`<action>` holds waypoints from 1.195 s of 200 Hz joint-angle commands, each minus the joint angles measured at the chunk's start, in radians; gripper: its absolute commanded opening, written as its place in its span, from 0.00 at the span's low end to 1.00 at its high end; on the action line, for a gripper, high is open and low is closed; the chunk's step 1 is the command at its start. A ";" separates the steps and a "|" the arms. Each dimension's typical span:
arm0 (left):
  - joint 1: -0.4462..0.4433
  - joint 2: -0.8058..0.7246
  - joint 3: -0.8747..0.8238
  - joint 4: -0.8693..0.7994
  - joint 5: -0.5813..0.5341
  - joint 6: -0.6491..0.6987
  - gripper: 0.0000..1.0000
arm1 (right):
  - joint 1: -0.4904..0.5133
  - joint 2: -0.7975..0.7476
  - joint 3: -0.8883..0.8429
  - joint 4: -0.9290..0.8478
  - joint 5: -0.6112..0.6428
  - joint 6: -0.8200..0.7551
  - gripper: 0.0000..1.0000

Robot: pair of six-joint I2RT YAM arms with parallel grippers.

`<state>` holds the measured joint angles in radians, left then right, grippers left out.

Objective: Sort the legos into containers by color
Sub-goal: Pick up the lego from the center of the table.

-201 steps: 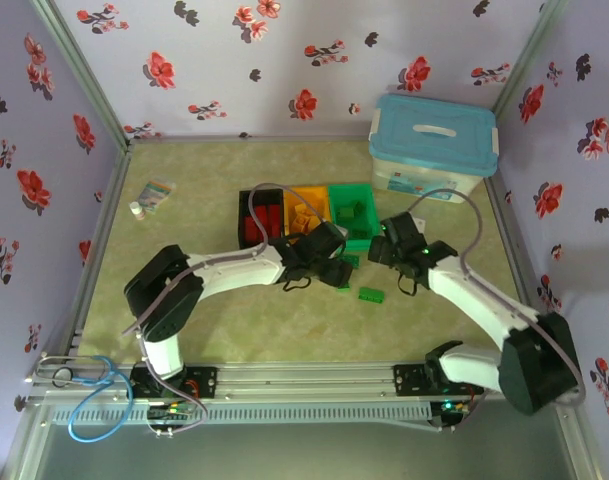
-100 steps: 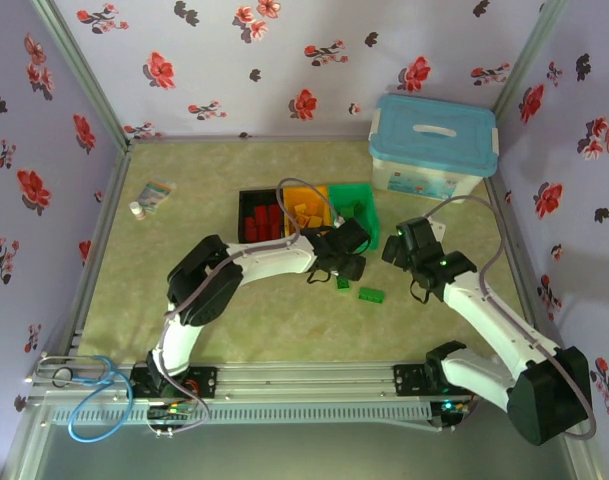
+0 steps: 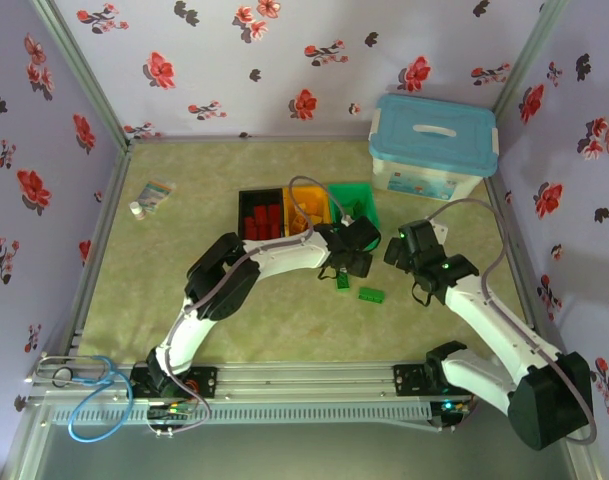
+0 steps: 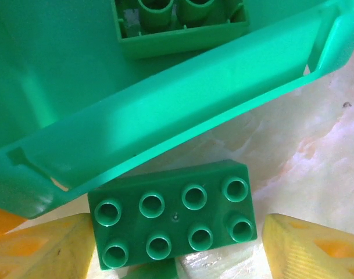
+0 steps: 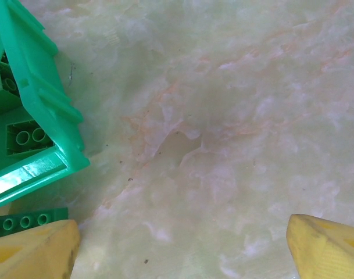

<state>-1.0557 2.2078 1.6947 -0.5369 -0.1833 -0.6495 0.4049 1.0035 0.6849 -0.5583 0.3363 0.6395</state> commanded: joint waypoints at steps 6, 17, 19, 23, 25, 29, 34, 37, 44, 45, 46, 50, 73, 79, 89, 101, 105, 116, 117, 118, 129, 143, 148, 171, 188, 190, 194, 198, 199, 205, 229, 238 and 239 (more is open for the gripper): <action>-0.002 0.059 0.065 -0.061 -0.018 -0.003 0.75 | -0.010 -0.023 -0.015 -0.012 0.007 0.023 0.92; -0.001 0.079 0.086 -0.083 -0.028 -0.003 0.73 | -0.011 -0.024 -0.015 -0.011 0.006 0.025 0.92; -0.001 0.082 0.088 -0.085 -0.028 -0.002 0.73 | -0.011 -0.025 -0.015 -0.011 0.006 0.026 0.92; -0.001 0.087 0.091 -0.089 -0.031 -0.002 0.73 | -0.011 -0.026 -0.017 -0.010 0.004 0.025 0.92; -0.001 0.088 0.091 -0.090 -0.032 -0.001 0.73 | -0.011 -0.027 -0.017 -0.010 0.004 0.026 0.92; -0.001 0.090 0.091 -0.090 -0.035 -0.002 0.72 | -0.011 -0.029 -0.019 -0.011 0.004 0.026 0.92; -0.001 0.092 0.091 -0.089 -0.038 -0.001 0.71 | -0.010 -0.030 -0.020 -0.011 0.004 0.026 0.92; -0.001 0.091 0.090 -0.089 -0.040 0.000 0.71 | -0.011 -0.030 -0.020 -0.012 0.004 0.026 0.92; -0.003 0.091 0.089 -0.089 -0.048 0.000 0.70 | -0.011 -0.035 -0.023 -0.011 0.004 0.027 0.92; -0.003 0.091 0.089 -0.089 -0.049 0.000 0.70 | -0.011 -0.036 -0.023 -0.011 0.004 0.027 0.92; -0.002 0.090 0.088 -0.089 -0.049 0.001 0.69 | -0.011 -0.037 -0.023 -0.011 0.004 0.028 0.92; -0.004 0.088 0.086 -0.089 -0.053 0.002 0.68 | -0.011 -0.037 -0.025 -0.010 0.004 0.027 0.92; -0.010 0.064 0.074 -0.086 -0.069 0.014 0.56 | -0.011 -0.053 -0.031 -0.012 0.006 0.028 0.91; -0.013 0.055 0.071 -0.087 -0.073 0.020 0.53 | -0.012 -0.056 -0.033 -0.012 0.007 0.029 0.91; -0.018 0.037 0.069 -0.087 -0.075 0.028 0.49 | -0.012 -0.063 -0.032 -0.015 0.011 0.030 0.91; -0.023 0.007 0.065 -0.086 -0.073 0.040 0.47 | -0.011 -0.071 -0.033 -0.018 0.018 0.034 0.91; -0.025 -0.004 0.063 -0.083 -0.074 0.046 0.47 | -0.012 -0.075 -0.033 -0.019 0.022 0.034 0.91; -0.026 -0.039 0.062 -0.080 -0.074 0.059 0.47 | -0.015 -0.084 -0.033 -0.025 0.033 0.034 0.91; -0.025 -0.043 0.062 -0.079 -0.073 0.061 0.46 | -0.014 -0.085 -0.034 -0.025 0.035 0.035 0.91; -0.025 -0.046 0.062 -0.079 -0.074 0.062 0.46 | -0.016 -0.086 -0.034 -0.026 0.036 0.035 0.91; -0.023 -0.079 0.068 -0.075 -0.075 0.083 0.46 | -0.020 -0.093 -0.033 -0.033 0.042 0.035 0.91; -0.007 -0.106 0.090 -0.075 -0.067 0.108 0.44 | -0.027 -0.100 -0.036 -0.037 0.043 0.034 0.91; 0.000 -0.111 0.101 -0.076 -0.063 0.116 0.44 | -0.028 -0.102 -0.036 -0.037 0.040 0.033 0.91; 0.049 -0.100 0.170 -0.090 -0.035 0.143 0.44 | -0.028 -0.107 -0.040 -0.037 0.024 0.034 0.91; 0.084 -0.067 0.237 -0.109 -0.029 0.164 0.44 | -0.029 -0.113 -0.049 -0.035 0.011 0.036 0.91; 0.088 -0.061 0.243 -0.112 -0.028 0.166 0.44 | -0.029 -0.114 -0.050 -0.036 0.009 0.036 0.91; 0.096 -0.049 0.258 -0.122 -0.024 0.171 0.44 | -0.029 -0.115 -0.051 -0.036 0.005 0.036 0.91; 0.104 -0.037 0.281 -0.132 -0.020 0.174 0.44 | -0.028 -0.117 -0.051 -0.038 0.004 0.036 0.90; 0.106 -0.034 0.287 -0.133 -0.020 0.176 0.44 | -0.029 -0.118 -0.052 -0.039 0.004 0.036 0.90; 0.114 -0.017 0.318 -0.145 -0.017 0.184 0.44 | -0.029 -0.121 -0.053 -0.043 0.004 0.035 0.90; 0.142 0.042 0.422 -0.176 -0.014 0.213 0.49 | -0.029 -0.140 -0.058 -0.043 -0.047 0.023 0.90; 0.149 0.060 0.460 -0.190 -0.013 0.222 0.57 | -0.028 -0.145 -0.058 -0.042 -0.068 0.013 0.91; 0.150 0.062 0.463 -0.192 -0.013 0.223 0.58 | -0.028 -0.145 -0.058 -0.041 -0.070 0.011 0.91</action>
<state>-0.9169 2.2005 2.0701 -0.6491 -0.2089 -0.4847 0.3832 0.8837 0.6365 -0.5785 0.3161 0.6575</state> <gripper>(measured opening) 0.628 0.905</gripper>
